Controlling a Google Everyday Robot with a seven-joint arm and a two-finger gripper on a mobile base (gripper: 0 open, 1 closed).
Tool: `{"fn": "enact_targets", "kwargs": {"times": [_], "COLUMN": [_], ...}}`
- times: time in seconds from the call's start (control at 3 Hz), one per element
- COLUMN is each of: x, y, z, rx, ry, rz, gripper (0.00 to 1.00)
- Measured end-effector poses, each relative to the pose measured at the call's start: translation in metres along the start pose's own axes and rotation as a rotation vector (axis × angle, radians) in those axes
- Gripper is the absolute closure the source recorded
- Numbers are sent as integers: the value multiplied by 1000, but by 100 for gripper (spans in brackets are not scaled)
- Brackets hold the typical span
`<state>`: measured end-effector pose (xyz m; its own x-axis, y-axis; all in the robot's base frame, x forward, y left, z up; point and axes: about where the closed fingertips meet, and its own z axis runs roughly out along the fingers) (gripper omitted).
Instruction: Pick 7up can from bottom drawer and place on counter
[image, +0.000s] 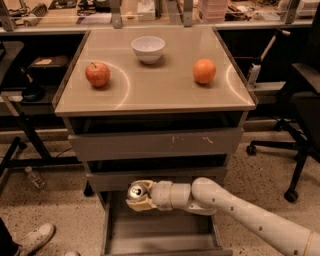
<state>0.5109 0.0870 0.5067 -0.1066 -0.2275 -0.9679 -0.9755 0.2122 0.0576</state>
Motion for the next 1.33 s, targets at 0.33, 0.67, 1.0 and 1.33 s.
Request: {"fn": "enact_targets", "kwargs": {"times": [0.33, 0.67, 1.0, 1.33], "x": [-48, -98, -98, -128], "y": [-1, -4, -4, 3], "z": [-5, -10, -10, -21], "rx": [8, 9, 9, -1], "ry": [9, 61, 61, 51], "rz": [-33, -65, -65, -72], "gripper": [100, 100, 100, 100]}}
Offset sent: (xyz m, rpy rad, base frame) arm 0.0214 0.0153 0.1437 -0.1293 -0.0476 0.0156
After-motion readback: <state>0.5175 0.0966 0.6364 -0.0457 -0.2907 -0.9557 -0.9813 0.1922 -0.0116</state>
